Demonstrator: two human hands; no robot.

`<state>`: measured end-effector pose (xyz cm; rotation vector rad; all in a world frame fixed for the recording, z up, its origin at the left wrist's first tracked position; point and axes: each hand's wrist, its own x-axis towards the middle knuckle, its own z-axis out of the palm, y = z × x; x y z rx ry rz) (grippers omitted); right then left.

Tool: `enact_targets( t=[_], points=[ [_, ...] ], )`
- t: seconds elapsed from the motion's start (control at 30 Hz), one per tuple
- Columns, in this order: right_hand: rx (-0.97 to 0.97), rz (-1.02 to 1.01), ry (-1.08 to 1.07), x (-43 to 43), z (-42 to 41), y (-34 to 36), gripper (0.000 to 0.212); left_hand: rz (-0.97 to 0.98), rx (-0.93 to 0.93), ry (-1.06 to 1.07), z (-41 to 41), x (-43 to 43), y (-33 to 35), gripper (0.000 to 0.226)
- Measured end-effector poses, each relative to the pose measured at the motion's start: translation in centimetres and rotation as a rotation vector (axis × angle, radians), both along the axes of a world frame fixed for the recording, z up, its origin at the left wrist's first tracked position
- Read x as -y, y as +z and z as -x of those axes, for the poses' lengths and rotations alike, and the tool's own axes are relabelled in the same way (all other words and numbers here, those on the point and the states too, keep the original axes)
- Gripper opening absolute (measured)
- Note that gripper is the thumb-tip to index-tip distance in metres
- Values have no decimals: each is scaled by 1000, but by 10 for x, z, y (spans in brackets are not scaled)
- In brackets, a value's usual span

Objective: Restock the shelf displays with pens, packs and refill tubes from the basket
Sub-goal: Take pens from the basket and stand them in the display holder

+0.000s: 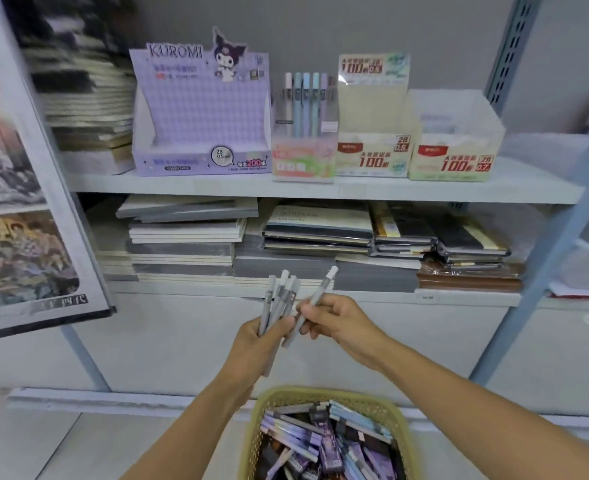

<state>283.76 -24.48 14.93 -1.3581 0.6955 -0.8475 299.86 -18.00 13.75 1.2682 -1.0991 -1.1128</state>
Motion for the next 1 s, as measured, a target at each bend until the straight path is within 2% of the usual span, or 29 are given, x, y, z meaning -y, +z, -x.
enact_targets(
  t=[0.07,0.13,0.2,0.3,0.53,0.63,0.83,1.0],
  points=[
    [20,50,1,-1,0,24,14,58,-2,36,-1,2,21,24],
    [31,101,-5,-2,0,48,14,105,10,-37,-1,1,44,22],
    [39,152,-7,-2,1,70,19,137,36,-79,-1,-1,62,30],
    [69,199,-20,-4,1,99,29,166,-7,-49,-1,-2,86,29],
    [285,272,-324,-4,2,158,12,250,29,117,1,-5,125,27],
    [273,325,-341,-1,5,180,10,269,15,123,6,-5,143,20],
    [239,450,-368,19,14,234,13,288,-29,154,-3,8,189,33],
    [289,602,-469,57,13,301,13,348,36,239,-27,46,231,32]
  ],
)
